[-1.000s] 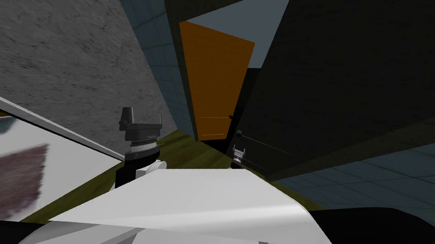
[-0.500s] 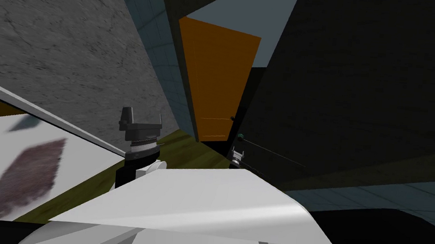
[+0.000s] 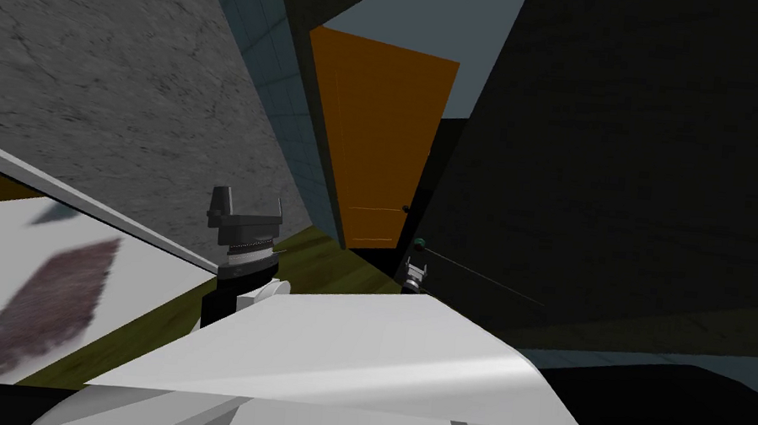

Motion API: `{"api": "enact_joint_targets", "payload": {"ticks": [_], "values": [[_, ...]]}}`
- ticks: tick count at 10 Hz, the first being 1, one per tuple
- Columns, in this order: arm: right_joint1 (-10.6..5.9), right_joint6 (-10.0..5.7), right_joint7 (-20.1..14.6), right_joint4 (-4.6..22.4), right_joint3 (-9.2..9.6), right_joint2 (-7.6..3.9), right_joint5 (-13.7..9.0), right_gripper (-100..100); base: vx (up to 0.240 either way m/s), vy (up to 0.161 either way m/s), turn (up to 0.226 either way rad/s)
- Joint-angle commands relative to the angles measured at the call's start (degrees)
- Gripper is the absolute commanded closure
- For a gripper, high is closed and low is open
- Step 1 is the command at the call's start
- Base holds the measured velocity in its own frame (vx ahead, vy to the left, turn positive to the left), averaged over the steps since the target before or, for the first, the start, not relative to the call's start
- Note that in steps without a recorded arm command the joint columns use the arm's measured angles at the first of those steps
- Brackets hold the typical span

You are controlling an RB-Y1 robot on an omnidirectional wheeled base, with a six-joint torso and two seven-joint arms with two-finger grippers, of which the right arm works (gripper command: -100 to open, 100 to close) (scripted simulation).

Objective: Push the door open

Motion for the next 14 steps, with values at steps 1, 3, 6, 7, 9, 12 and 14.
{"api": "enact_joint_targets", "payload": {"ticks": [1,3,6,7,9,12,14], "values": [[-0.12,0.02,-0.14,0.1,-0.2,-0.99,-0.1,-100,0.159,-0.085,0.016],[-0.39,0.15,-0.41,0.43,-0.52,-1.37,-0.27,-100,0.186,-0.12,0.019],[-0.74,0.33,-0.77,0.87,-0.96,0.43,-0.51,-100,0.184,-0.11,0.017],[-0.46,0.36,-0.53,0.43,-0.84,0.02,-0.44,-100,0.076,-0.048,0.012],[-0.46,0.36,-0.53,0.43,-0.84,0.02,-0.44,100,-0.013,0.014,0.007],[-0.46,0.36,-0.53,0.43,-0.84,0.02,-0.44,100,-0.003,0.003,-0.002],[-1.04,0.09,-0.2,0.64,-1.95,-0.5,-1.12,100,0.05,-0.005,0.022]]}}
